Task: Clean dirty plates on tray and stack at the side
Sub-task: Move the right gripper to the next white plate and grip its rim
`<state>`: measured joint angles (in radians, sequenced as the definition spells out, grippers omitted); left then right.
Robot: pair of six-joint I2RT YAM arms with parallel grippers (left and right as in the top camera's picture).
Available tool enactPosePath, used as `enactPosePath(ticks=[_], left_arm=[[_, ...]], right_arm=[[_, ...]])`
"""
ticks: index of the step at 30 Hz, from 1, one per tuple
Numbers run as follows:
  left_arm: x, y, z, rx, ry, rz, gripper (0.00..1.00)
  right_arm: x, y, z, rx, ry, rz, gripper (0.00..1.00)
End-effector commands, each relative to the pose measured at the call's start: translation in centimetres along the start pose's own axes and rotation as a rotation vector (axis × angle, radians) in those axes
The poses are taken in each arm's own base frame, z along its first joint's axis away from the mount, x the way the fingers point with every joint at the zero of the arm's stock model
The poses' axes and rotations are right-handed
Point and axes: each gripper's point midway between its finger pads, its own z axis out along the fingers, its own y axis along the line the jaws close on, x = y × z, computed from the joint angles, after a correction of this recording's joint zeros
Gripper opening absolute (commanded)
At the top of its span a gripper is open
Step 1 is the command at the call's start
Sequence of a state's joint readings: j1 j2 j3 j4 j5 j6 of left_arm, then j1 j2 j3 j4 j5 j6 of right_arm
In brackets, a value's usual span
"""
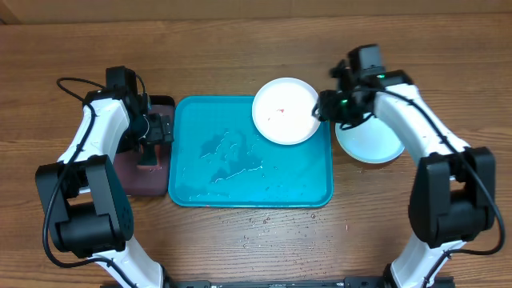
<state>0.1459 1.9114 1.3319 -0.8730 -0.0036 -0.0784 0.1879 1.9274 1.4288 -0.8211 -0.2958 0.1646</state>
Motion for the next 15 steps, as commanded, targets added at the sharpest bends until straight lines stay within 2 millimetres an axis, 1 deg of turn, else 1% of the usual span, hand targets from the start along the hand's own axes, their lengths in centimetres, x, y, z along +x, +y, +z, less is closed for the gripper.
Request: enactPosePath(ticks=[1,2,5,8,11,15], left_arm=[[-0.5,-0.6,-1.2,0.033,-0.031,-0.005,0.95],[-0.5,-0.6,-1.2,0.033,-0.03,-0.005,0.96],[-0.5,-0.6,-1.2,0.033,-0.029,-0.005,0.96],[-0.5,-0.6,-1.2,0.033,-0.029,-0.005,0.96],[-0.5,-0.6,-1.2,0.033,-0.029,-0.005,0.96],[-0.5,-0.6,-1.2,0.033,-0.03,-0.005,0.96]], right_arm=[[-0.7,-1.1,1.3,0.104,-0.016,0.031,0.52],[-0.7,-1.0,1.5,0.102,-0.017,0.026,0.51],[-0.7,-0.9,2.1,0.107,-0.015,0.026,0.46],[-0.8,-1.2,2.5,0.113,-0.018,0.059,0.46],[-0.8,-1.2,3.2,0.109,-0.012,0.067,0.44],[-0.6,-0.9,4.1,0.08,0.004,0.065,0.4]])
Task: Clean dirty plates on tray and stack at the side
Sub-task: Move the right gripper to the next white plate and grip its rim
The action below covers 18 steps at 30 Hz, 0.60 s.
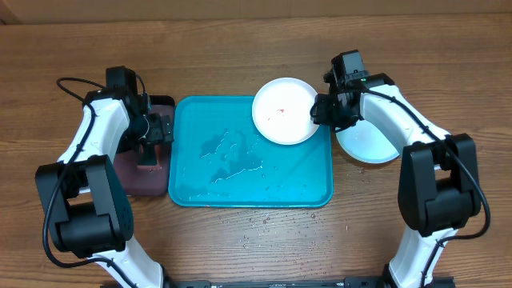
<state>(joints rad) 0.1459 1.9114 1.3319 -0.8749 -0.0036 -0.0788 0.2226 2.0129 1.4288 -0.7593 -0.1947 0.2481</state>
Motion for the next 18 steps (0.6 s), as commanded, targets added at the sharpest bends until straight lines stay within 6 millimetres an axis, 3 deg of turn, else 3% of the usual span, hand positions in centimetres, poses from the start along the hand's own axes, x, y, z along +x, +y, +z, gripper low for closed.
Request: enactPosePath(ticks=[1,3,8,18], left_arm=[[-0.6,-0.6,-1.2,0.033,-0.032,-0.005,0.96],[-0.6,-0.6,-1.2,0.033,-0.031,-0.005,0.96],[-0.5,-0.6,-1.2,0.033,-0.028,-0.005,0.96],[0.2,-0.5,-1.2,0.024,-0.002,-0.005,0.96]], right_arm=[[-0.4,0.6,0.8,-0.019,0.002,0.007,0.38],[-0.4,0.8,0.9,-0.023,0.005,0.003,0.25],[-0.2,2.2,0.9,-0.076,0.009,-0.012,0.05],[2.3,7.5,1.1,-0.214,0.091,0.019,0.04]])
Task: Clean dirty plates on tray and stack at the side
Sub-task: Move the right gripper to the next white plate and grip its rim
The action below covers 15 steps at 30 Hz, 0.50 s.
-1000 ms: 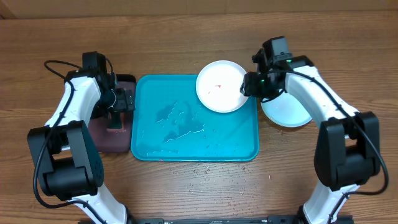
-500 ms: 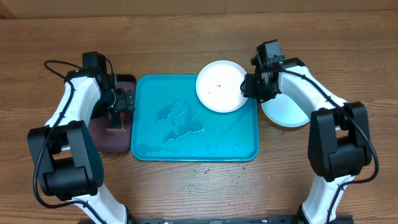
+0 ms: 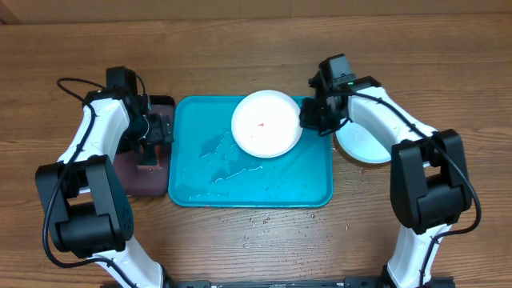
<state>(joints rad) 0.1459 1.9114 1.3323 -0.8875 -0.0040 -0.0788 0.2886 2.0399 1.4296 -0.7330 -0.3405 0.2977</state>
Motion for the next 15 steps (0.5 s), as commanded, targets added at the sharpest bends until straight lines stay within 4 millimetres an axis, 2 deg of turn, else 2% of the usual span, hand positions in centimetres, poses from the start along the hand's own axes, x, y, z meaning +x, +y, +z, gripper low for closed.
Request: enactPosePath(ticks=[1,6,11,15], left_arm=[[0.1,-0.5,-1.2,0.023,-0.004,-0.005,0.96],[0.8,-0.4,-1.2,0.021,0.021,-0.005,0.93],[0.7,-0.4,-1.2,0.022,0.019,-0.005,0.83],[0.9,-0.4,-1.0,0.021,0.024,-0.006,0.79]], right_arm=[[0.5,3.2,0.4,-0.071,0.018,0.027,0.04],[1.5,5.9,1.3,-0.084,0.023,0.037,0.04],[2.2,6.3,2.2,0.019,-0.01,0.1,0.04],[2.9,7.2,2.7,0.043,-0.02,0.082,0.06]])
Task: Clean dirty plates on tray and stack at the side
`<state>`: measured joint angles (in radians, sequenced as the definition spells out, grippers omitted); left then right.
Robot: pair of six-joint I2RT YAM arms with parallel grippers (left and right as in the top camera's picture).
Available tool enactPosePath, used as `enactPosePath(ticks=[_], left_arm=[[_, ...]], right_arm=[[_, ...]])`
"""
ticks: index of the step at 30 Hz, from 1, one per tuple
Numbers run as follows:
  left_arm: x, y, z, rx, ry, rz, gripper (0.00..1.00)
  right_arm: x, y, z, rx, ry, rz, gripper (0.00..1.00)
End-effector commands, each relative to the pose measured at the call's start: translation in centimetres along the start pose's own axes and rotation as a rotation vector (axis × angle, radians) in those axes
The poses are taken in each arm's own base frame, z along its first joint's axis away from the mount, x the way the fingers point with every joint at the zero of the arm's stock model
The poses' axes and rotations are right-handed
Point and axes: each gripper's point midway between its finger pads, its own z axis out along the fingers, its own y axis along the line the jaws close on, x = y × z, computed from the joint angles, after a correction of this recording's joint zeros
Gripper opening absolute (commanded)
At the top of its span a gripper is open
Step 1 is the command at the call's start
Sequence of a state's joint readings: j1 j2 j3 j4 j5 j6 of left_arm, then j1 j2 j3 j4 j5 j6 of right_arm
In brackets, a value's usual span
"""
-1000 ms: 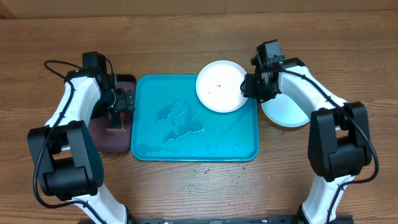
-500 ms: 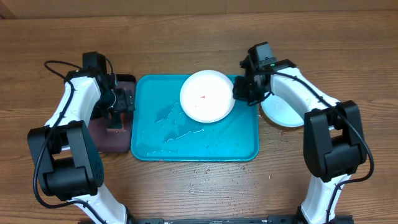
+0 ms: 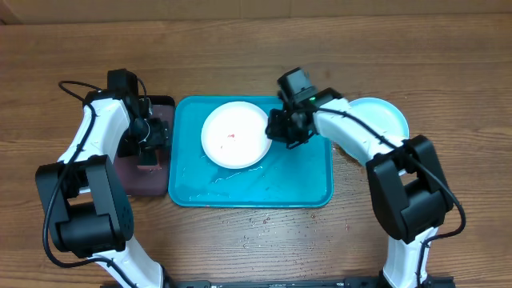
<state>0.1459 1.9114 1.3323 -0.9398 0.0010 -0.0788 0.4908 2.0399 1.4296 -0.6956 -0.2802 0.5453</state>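
A white plate (image 3: 232,136) with a small red smear lies over the upper middle of the teal tray (image 3: 304,188). My right gripper (image 3: 274,131) is at the plate's right rim and shut on it. A second white plate (image 3: 382,117), with no smear showing, rests on the table right of the tray, partly under the right arm. My left gripper (image 3: 147,138) hangs over a dark maroon pad (image 3: 142,178) left of the tray, with a small reddish-brown piece (image 3: 149,158) just below it. How its jaws stand is hidden from above.
Water streaks and droplets (image 3: 232,172) lie on the tray's middle. Small wet specks dot the wooden table (image 3: 264,232) in front of the tray. A black cable (image 3: 72,84) loops behind the left arm.
My right gripper has moved left with the smeared plate, from the tray's upper right part to its upper middle. More of the plate beside the tray now shows. The left gripper shifted slightly left.
At first my right gripper held the smeared plate over the tray's far right corner, beside the other plate. At each later moment the plate was farther left over the tray, now at its upper middle. The left arm stayed over the maroon pad throughout.
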Motion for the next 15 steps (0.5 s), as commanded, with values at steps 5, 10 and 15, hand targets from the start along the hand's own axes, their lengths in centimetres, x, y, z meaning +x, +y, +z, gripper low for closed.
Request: enactPosePath(ticks=[5,10,15], left_arm=[[0.2,-0.4,0.4,0.021,-0.03,-0.005,0.8],[0.2,-0.4,1.9,0.023,-0.058,-0.005,0.78],[0.1,-0.4,2.2,0.024,-0.07,-0.005,0.56]], right_arm=[[0.0,1.5,0.4,0.027,-0.042,0.004,0.15],[0.2,1.7,0.5,0.026,-0.038,-0.003,0.18],[0.6,1.6,0.5,0.032,-0.024,0.0,0.22]])
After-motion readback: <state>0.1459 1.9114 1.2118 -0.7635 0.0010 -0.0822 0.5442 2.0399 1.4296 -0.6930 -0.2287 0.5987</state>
